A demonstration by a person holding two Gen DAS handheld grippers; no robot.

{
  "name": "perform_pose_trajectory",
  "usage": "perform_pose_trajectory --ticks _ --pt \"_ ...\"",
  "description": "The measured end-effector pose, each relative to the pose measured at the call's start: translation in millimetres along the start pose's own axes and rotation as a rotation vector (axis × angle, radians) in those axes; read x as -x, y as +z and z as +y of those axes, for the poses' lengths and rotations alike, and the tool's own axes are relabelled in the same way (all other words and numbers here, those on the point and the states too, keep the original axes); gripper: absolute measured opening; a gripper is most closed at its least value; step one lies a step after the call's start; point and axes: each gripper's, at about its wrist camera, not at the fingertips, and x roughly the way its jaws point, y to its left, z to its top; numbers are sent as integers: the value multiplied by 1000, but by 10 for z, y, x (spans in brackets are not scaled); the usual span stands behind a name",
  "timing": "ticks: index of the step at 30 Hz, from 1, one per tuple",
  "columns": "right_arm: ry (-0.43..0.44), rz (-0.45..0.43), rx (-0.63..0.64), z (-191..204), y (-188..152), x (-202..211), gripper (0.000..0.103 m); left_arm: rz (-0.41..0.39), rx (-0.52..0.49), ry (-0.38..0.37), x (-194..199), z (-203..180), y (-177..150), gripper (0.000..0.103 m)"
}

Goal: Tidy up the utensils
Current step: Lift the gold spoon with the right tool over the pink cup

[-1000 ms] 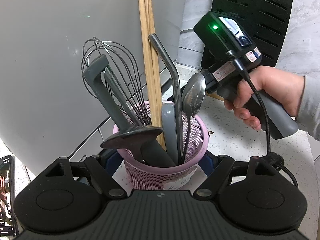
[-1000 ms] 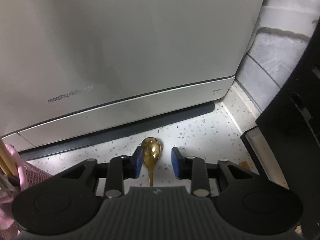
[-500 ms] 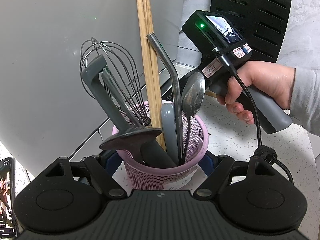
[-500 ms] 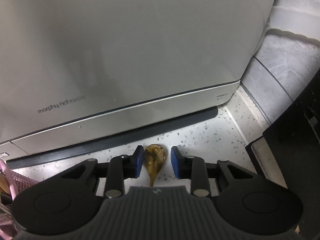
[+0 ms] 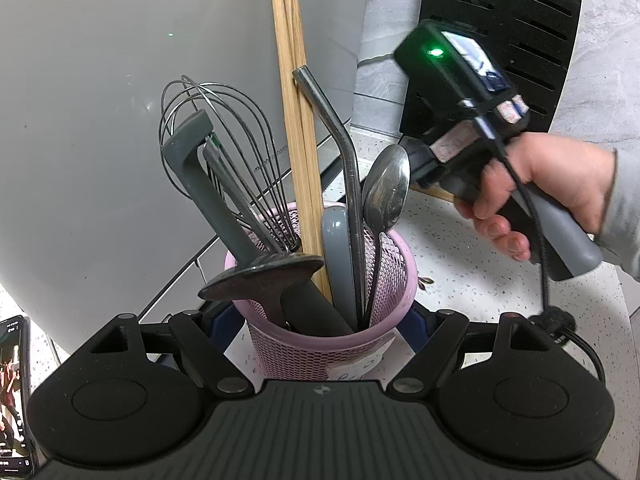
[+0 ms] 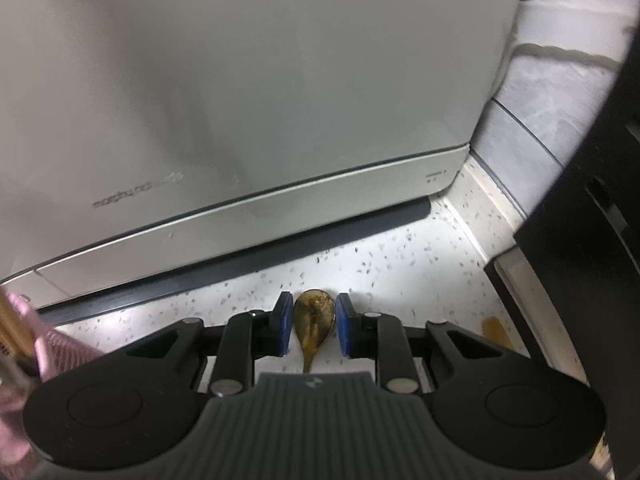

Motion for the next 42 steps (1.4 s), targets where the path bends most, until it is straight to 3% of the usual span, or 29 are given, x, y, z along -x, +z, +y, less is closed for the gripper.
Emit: perform_pose_trajectory --ticks 23,28,34,38,42 --pt "65 -295 -50 -36 -518 1315 21 -9 -44 -56 18 -48 -40 92" --pt "77 -459 -92 19 -609 1714 21 -8 -59 -77 29 -22 -36 92" --pt "84 -722 -98 196 -801 2093 21 -8 -85 -109 52 -30 -52 92" --pt "105 -795 -60 345 -928 2104 21 -6 -90 -115 68 -18 -57 92" --pt "163 -799 -47 398 -1033 2059 21 -6 -88 -116 93 -20 -72 92"
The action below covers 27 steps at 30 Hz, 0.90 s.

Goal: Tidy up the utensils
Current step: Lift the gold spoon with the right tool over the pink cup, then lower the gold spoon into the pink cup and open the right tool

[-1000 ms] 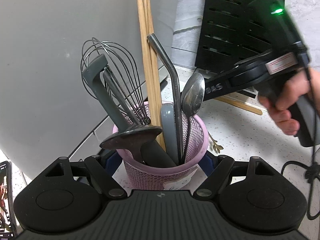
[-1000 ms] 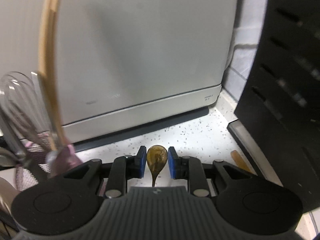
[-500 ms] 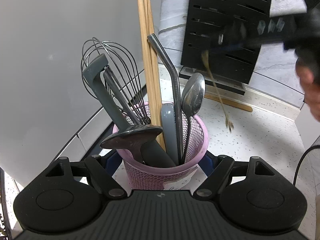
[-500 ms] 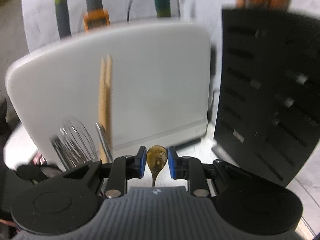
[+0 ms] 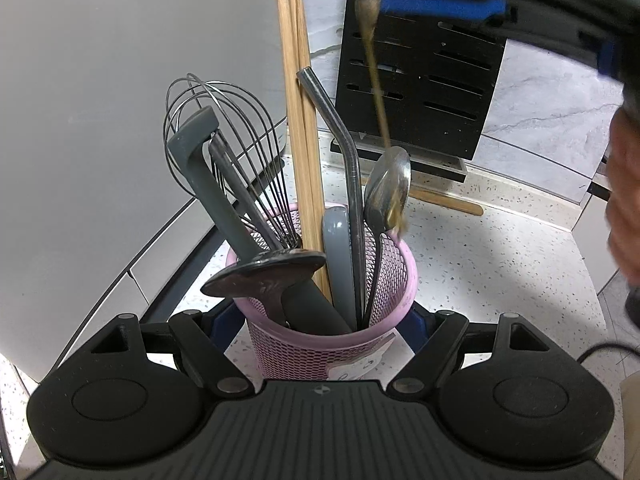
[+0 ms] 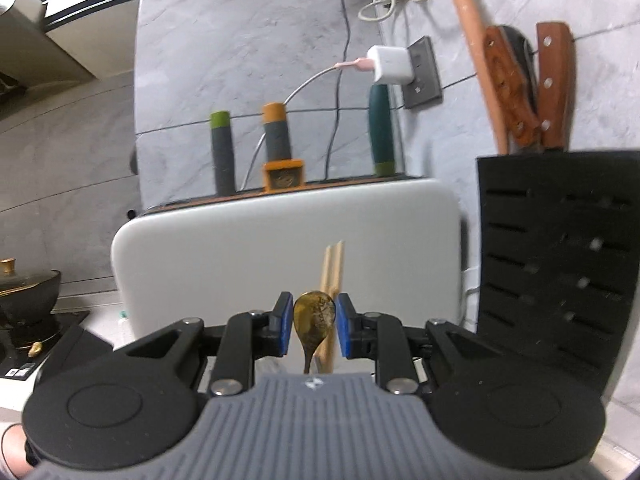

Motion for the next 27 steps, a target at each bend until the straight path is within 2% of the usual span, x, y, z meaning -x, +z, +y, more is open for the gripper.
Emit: perform_pose_trajectory --ticks 3,11,27 --pt "27 13 -12 17 -102 -58 21 1 -1 -8 -21 -12 25 92" --pt "11 44 -23 -74 -285 -133 21 1 -8 -18 20 -10 10 92" --pt "-22 38 -38 -102 -484 392 21 2 -8 -16 33 4 16 92"
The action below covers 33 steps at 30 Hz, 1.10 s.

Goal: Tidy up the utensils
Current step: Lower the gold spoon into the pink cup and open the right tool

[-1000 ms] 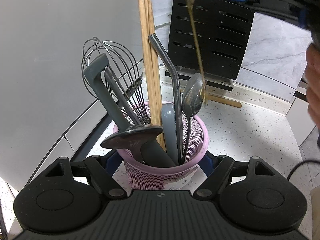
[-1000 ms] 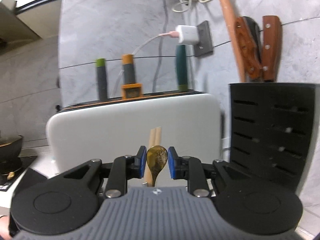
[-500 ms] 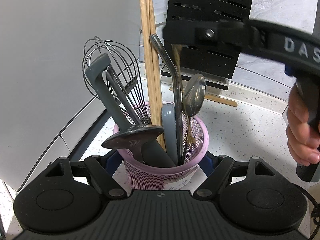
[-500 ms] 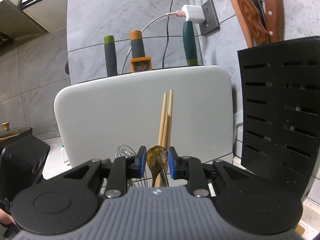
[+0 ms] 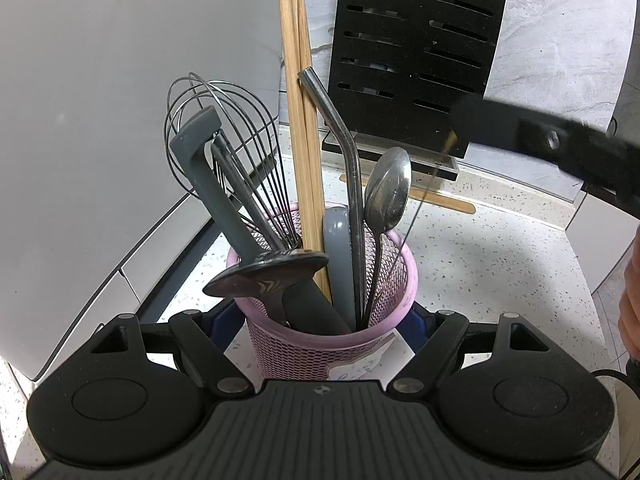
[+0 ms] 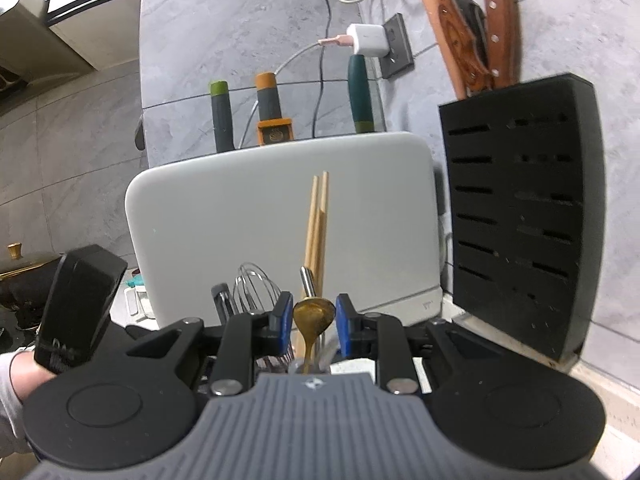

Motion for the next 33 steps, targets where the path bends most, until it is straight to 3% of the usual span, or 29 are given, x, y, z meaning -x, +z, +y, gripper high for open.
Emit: perform_pose_trajectory --ticks 12,33 --pt "61 77 -6 47 -215 -28 21 4 -3 -7 16 8 15 92" --pt "64 242 5 85 -192 -424 22 -2 -12 -16 2 -7 -3 92"
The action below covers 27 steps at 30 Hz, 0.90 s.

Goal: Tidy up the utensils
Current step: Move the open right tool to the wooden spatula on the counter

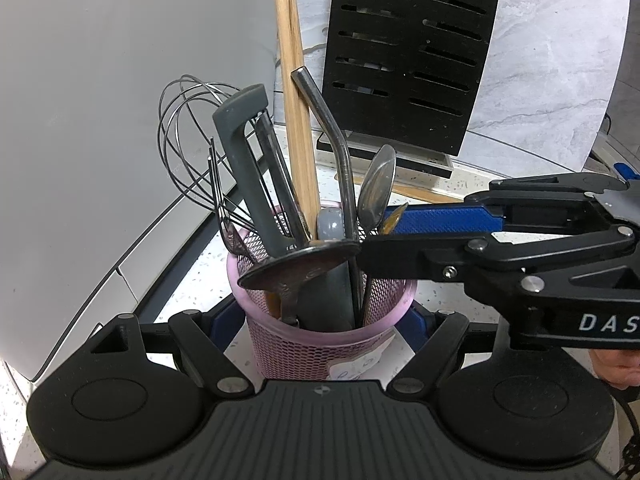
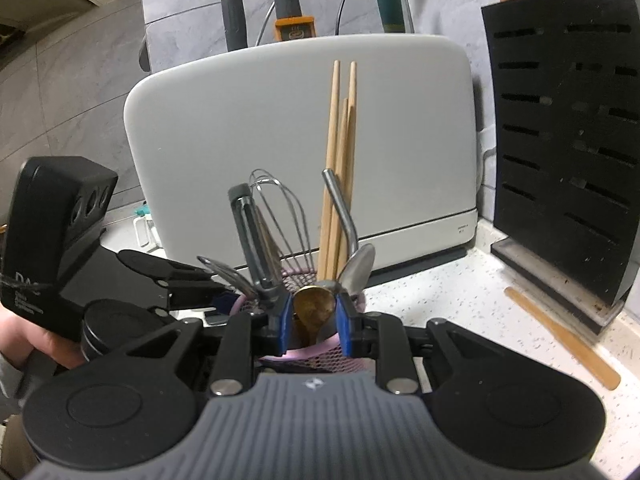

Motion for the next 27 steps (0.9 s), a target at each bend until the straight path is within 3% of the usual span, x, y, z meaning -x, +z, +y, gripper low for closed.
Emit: perform_pose_trajectory --ticks 4,14,21,27 --pt "-14 0 3 8 18 64 42 -2 6 -7 8 17 -10 92" --pt "-142 50 24 -276 -39 315 45 -2 6 -6 12 10 -12 92" --pt "-315 223 37 -617 -40 194 45 7 0 -9 8 20 12 92" --pt "-399 376 65 -902 49 35 45 13 -1 -9 -5 16 34 92"
